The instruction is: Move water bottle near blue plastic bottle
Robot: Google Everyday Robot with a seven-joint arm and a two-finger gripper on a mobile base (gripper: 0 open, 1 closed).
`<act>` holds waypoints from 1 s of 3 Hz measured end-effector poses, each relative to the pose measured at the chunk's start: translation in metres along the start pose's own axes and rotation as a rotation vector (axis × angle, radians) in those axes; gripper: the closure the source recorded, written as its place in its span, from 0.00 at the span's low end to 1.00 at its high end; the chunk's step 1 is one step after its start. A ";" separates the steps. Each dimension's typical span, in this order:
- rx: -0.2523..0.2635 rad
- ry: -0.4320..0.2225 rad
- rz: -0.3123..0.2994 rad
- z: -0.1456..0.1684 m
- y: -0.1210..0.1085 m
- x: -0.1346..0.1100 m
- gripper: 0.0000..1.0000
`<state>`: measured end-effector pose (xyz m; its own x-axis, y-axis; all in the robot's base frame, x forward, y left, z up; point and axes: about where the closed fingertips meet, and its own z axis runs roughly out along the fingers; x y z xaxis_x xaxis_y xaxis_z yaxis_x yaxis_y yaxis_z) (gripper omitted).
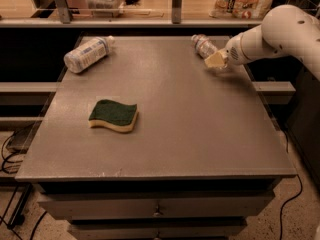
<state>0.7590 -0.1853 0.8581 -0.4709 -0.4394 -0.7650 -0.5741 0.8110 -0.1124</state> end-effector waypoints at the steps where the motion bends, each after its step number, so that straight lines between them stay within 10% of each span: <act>1: -0.042 -0.039 -0.089 -0.005 0.021 -0.036 0.95; 3: -0.252 -0.146 -0.314 -0.030 0.104 -0.104 1.00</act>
Offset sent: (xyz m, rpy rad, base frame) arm -0.0304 0.1503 0.1015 -0.0059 -0.1795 0.4502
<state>0.7278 -0.0672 0.9449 -0.1579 -0.5756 -0.8023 -0.8285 0.5193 -0.2095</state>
